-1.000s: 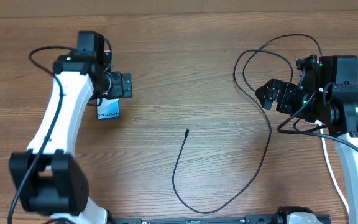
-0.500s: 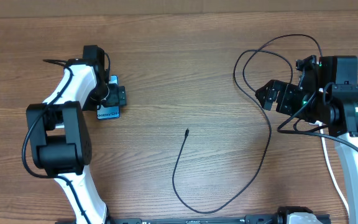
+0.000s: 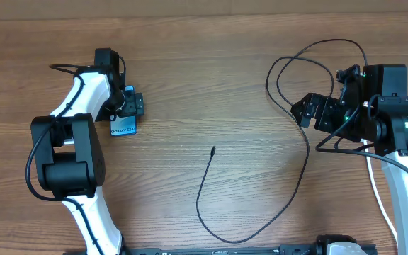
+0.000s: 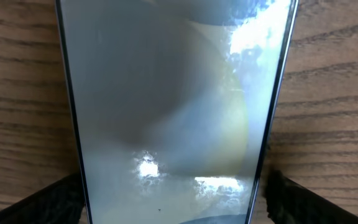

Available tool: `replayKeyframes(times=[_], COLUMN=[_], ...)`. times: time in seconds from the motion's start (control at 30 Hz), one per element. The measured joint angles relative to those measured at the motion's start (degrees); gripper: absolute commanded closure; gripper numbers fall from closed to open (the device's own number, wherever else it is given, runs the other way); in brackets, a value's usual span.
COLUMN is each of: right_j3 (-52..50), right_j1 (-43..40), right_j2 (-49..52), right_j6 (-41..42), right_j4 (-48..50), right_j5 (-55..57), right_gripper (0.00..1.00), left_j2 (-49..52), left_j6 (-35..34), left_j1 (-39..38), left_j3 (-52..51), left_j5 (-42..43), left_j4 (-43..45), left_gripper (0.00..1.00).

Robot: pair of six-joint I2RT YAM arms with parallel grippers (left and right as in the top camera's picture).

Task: Plug charger to phone and switch on socket
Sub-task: 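Lift the phone with the left gripper and tilt it upright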

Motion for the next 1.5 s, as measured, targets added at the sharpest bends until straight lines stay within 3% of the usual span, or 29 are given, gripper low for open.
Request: replayKeyframes(times=[0.47,0.67,1.0,1.5], right_j3=[0.0,0.0,0.0,0.0], right_j1=[-0.02,0.0,0.0,0.0], right_j2=[0.0,0.0,0.0,0.0], right_j6=[0.02,0.02,0.0,0.02], right_j4=[-0.02,-0.04,0.0,-0.22], right_j5=[0.0,0.0,0.0,0.0], right_gripper=[0.0,0.0,0.0,0.0], left_j2=[0.28,0.5,0.7,0.55], left_j6=[-1.97,-5.44,-11.85,-12.48], left_j1=[-2.91,-7.26,-10.8,-10.8], left_j3=[0.68,0.68,0.68,0.7], left_j5=[0.81,2.14,2.82,1.75], left_j4=[-8.26,-12.96,-11.54,-8.15], left_gripper=[0.24,0.2,0.07,0.11])
